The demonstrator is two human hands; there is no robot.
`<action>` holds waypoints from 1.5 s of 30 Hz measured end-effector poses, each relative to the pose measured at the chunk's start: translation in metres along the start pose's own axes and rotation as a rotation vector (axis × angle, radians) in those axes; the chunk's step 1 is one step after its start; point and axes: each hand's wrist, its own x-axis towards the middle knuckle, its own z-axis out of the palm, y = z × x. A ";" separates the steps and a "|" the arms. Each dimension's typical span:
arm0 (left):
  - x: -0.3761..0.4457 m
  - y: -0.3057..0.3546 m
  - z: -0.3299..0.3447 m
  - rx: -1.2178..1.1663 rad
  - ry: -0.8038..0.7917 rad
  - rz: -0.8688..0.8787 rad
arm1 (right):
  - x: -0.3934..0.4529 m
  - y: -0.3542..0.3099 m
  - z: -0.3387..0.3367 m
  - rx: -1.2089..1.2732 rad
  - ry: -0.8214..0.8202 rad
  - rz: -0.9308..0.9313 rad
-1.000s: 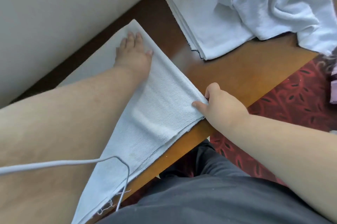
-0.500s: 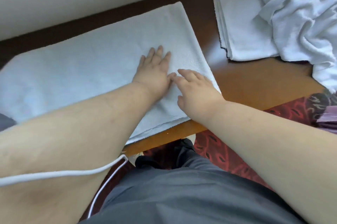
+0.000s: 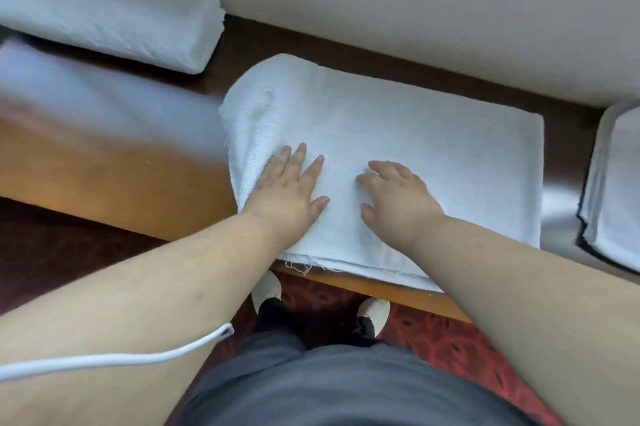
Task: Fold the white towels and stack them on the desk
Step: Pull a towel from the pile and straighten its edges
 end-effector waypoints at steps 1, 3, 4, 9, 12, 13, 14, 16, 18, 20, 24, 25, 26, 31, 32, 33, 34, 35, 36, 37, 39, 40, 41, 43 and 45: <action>-0.007 -0.005 0.000 -0.037 0.050 -0.012 | 0.013 -0.012 -0.007 0.021 0.015 -0.023; -0.018 -0.014 0.000 -0.162 0.186 -0.106 | 0.043 -0.037 -0.024 0.065 0.071 -0.076; -0.023 -0.018 0.000 -0.254 0.251 -0.188 | 0.059 -0.050 -0.033 0.079 0.109 -0.111; -0.020 -0.048 0.004 -1.034 0.269 -0.656 | 0.149 -0.121 -0.077 0.123 0.285 -0.307; -0.012 -0.068 0.002 -1.204 0.248 -0.662 | 0.195 -0.164 -0.094 -0.037 0.156 -0.385; -0.011 -0.072 0.000 -1.240 0.218 -0.652 | 0.206 -0.175 -0.095 -0.150 0.050 -0.375; -0.010 -0.074 -0.001 -1.269 0.174 -0.641 | 0.213 -0.183 -0.094 -0.292 -0.057 -0.344; -0.007 -0.073 -0.004 -1.255 0.087 -0.628 | 0.222 -0.192 -0.090 -0.563 -0.191 -0.302; -0.003 -0.072 -0.006 -1.220 0.053 -0.628 | 0.226 -0.193 -0.092 -0.665 -0.210 -0.329; -0.001 -0.073 -0.009 -1.256 0.055 -0.608 | 0.227 -0.187 -0.098 -0.605 -0.210 -0.353; 0.001 -0.080 -0.016 -1.418 0.168 -0.586 | 0.217 -0.168 -0.113 -0.078 -0.182 -0.342; 0.003 -0.082 -0.018 -1.466 0.200 -0.615 | 0.213 -0.163 -0.115 0.064 -0.138 -0.344; 0.005 -0.086 -0.019 -1.523 0.216 -0.653 | 0.212 -0.159 -0.116 0.201 -0.091 -0.344; 0.005 -0.116 -0.034 -1.600 0.171 -0.705 | 0.218 -0.148 -0.113 0.637 0.135 -0.301; 0.003 -0.124 -0.038 -1.548 0.220 -0.695 | 0.222 -0.147 -0.111 0.645 0.152 -0.279; 0.002 -0.133 -0.042 -1.455 0.278 -0.695 | 0.227 -0.147 -0.108 0.638 0.148 -0.253; 0.001 -0.141 -0.044 -1.338 0.330 -0.705 | 0.232 -0.146 -0.105 0.624 0.127 -0.225; 0.001 -0.148 -0.046 -1.229 0.361 -0.719 | 0.236 -0.145 -0.100 0.604 0.092 -0.195; 0.001 -0.153 -0.046 -1.145 0.348 -0.729 | 0.241 -0.145 -0.095 0.560 0.054 -0.159; 0.000 -0.157 -0.044 -1.080 0.281 -0.737 | 0.245 -0.144 -0.089 0.490 0.020 -0.126; -0.001 -0.161 -0.037 -0.971 0.048 -0.740 | 0.251 -0.145 -0.078 0.314 -0.006 -0.111; -0.003 -0.162 -0.033 -0.948 -0.037 -0.727 | 0.253 -0.147 -0.074 0.241 -0.001 -0.124; -0.006 -0.163 -0.029 -0.955 -0.064 -0.710 | 0.255 -0.149 -0.072 0.197 0.012 -0.139; -0.013 -0.163 -0.025 -1.051 -0.016 -0.672 | 0.256 -0.152 -0.075 0.177 0.040 -0.176; -0.019 -0.158 -0.025 -1.122 0.056 -0.621 | 0.253 -0.149 -0.081 0.190 0.070 -0.235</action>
